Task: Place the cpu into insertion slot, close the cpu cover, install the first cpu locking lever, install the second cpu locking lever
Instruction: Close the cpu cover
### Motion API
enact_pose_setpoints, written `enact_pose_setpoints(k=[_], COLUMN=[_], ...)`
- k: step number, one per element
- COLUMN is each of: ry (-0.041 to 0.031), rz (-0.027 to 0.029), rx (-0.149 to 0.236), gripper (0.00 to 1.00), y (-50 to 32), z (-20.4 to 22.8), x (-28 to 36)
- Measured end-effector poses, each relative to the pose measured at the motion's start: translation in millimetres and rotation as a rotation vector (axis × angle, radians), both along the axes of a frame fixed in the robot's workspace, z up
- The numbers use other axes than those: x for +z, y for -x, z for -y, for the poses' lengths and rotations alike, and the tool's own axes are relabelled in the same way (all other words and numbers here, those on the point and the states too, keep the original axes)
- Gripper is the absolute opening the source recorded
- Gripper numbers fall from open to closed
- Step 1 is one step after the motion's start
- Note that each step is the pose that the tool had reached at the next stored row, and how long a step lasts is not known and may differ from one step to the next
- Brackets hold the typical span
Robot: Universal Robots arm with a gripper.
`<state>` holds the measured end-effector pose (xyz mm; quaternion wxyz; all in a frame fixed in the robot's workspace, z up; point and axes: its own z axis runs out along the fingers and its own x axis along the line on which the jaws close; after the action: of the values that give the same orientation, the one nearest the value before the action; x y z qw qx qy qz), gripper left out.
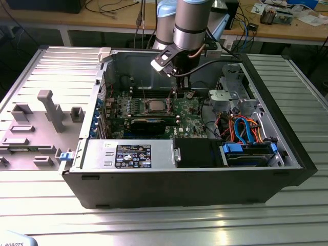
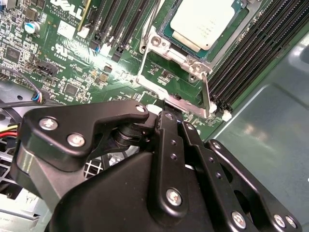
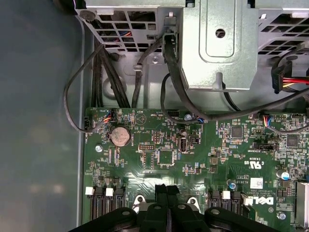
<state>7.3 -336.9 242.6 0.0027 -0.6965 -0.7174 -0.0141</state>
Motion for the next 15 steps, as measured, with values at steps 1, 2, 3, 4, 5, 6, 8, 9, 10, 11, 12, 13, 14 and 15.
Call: enact_pose_setpoints(k=[1, 2, 3, 4, 5, 6, 8, 9, 10, 11, 12, 13, 14, 15], ry=[0.0000, 0.0000, 0.0000, 0.0000, 0.0000, 0.0000, 0.0000, 0.0000, 0.0000, 0.0000, 0.0000, 0.0000, 0.0000, 0.0001], rz=[0.0000, 0.0000, 0.0000, 0.0000, 0.0000, 0.0000, 0.0000, 0.0000, 0.0000, 0.0000, 0.0000, 0.0000, 0.0000, 0.0000], rx=[0.000, 0.000, 0.000, 0.000, 0.000, 0.000, 0.000, 0.000, 0.000, 0.000, 0.000, 0.000, 0.000, 0.000], gripper=[0.11, 0.11, 0.11, 0.11, 0.11, 0.11, 0.11, 0.11, 0.11, 0.11, 0.11, 0.11, 0.11, 0.11], y=[0.4, 0.7, 1.0, 1.2, 1.3, 1.7, 2.3, 2.6, 2.9, 3.2, 3.5, 3.7, 3.9, 4.2], z=[0.0, 0.0, 0.0, 0.0, 0.0, 0.0, 0.0, 0.0, 0.0, 0.0, 0.0, 0.0, 0.0, 0.0], x=[0.0, -0.1, -0.1, -0.1, -0.1, -0.2, -0.2, -0.3, -0.3, -0.3, -0.3, -0.4, -0.4, -0.4])
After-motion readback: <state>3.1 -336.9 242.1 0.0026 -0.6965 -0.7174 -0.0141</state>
